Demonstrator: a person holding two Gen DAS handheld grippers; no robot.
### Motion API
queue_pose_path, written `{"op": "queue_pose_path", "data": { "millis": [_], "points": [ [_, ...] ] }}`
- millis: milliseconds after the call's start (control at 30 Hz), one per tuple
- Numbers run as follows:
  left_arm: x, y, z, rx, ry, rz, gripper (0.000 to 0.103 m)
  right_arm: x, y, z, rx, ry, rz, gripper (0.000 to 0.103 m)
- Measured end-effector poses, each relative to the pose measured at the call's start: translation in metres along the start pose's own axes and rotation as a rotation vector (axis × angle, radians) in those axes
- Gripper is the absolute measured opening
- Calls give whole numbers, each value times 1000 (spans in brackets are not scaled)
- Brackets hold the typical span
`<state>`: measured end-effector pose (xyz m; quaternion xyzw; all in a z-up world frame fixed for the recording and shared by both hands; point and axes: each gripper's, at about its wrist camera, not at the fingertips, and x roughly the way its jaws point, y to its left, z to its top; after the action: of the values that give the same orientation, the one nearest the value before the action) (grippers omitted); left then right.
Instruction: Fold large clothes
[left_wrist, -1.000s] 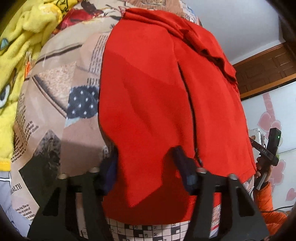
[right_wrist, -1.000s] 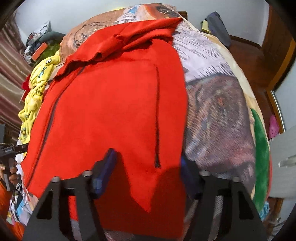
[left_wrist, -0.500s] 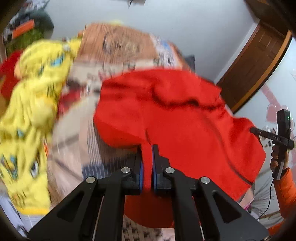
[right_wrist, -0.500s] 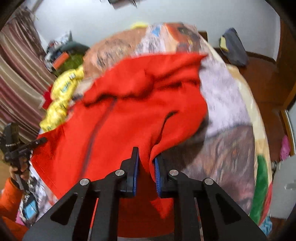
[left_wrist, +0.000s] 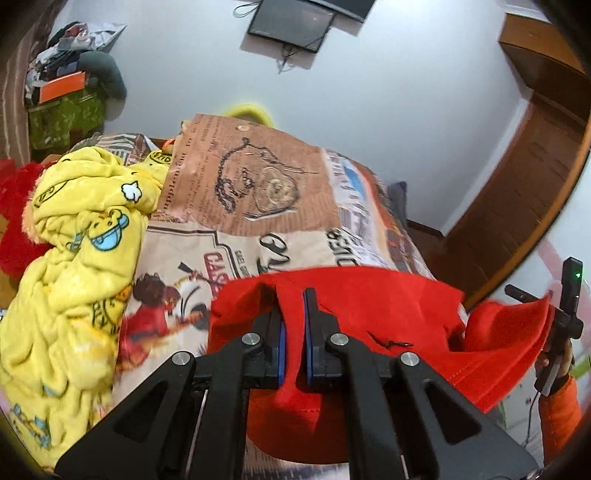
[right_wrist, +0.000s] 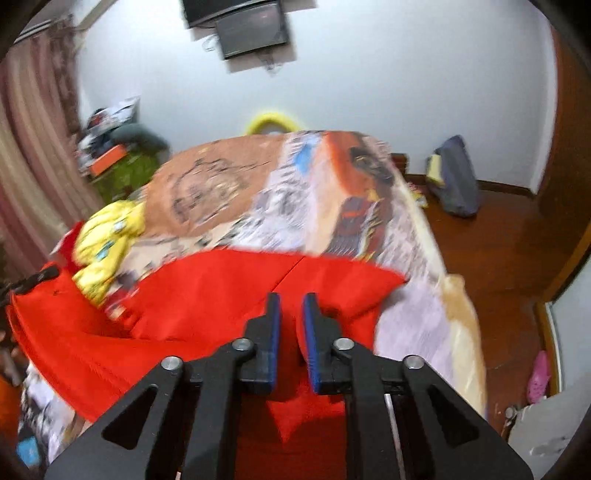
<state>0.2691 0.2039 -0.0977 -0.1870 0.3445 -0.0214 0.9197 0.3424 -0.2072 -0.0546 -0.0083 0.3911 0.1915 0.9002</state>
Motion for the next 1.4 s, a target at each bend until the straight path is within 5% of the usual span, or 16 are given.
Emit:
{"op": "queue_pose_path", "data": {
  "millis": [167,433,567,667,733,800,967,1133,1400],
  "points": [
    [69,10,12,-13,62,75,7,51,-26,20,92,54,-60,8],
    [166,42,-11,-14,296,174,7,93,-33,-8,75,157,-90,8],
    [166,46,-12,-21,332,146,9,107,-29,-9,49,239,-18,9],
    [151,41,-1,7,320,146,12,113,-19,-4,-5,257,-28,18],
    [137,38,12,14,280,146,20,113,-11,0,-40,249,-41,31],
    [114,38,27,4,209,131,43,112,-5,3,-60,240,-42,41],
    [79,44,45,31,97,180,55,118,9,9,-105,239,-34,47],
    [89,64,21,63,172,238,55,131,12,13,-129,267,-45,48],
    [105,86,-58,40,306,177,55,163,6,18,-109,339,-64,48]
  ]
}}
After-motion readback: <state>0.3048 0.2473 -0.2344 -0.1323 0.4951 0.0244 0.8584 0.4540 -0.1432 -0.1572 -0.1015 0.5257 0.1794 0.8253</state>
